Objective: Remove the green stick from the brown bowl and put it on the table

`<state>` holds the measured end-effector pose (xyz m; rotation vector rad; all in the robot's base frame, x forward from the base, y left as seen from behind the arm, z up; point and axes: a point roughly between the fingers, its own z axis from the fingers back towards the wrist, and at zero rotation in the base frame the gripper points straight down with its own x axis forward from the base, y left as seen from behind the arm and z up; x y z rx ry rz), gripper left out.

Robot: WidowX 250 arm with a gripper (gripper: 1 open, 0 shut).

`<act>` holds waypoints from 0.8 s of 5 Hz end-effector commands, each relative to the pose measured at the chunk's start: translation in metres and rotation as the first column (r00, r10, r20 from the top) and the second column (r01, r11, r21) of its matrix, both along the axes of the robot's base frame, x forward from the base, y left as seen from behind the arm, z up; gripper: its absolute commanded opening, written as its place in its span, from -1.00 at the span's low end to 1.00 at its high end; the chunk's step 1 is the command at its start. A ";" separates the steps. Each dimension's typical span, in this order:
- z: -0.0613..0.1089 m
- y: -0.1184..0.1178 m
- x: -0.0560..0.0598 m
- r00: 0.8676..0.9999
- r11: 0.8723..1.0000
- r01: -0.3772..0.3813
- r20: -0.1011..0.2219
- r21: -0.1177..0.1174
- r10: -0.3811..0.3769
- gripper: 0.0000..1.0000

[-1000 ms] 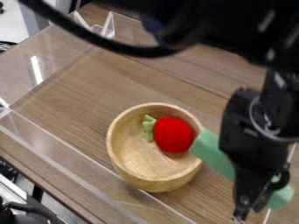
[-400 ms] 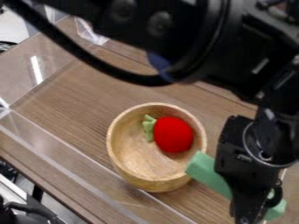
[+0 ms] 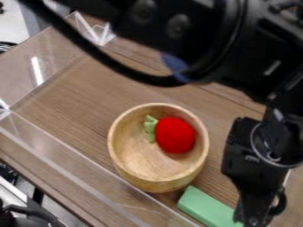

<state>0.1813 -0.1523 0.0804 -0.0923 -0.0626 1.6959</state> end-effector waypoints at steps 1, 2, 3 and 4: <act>0.010 -0.006 0.009 0.999 0.999 -0.020 0.027 -0.029 0.021 1.00; 0.009 -0.006 0.010 0.999 0.999 -0.038 0.027 -0.031 0.039 1.00; 0.012 0.000 0.015 0.999 0.999 -0.018 0.027 -0.032 0.019 1.00; 0.013 0.005 0.020 1.000 0.999 0.008 0.025 -0.031 -0.008 1.00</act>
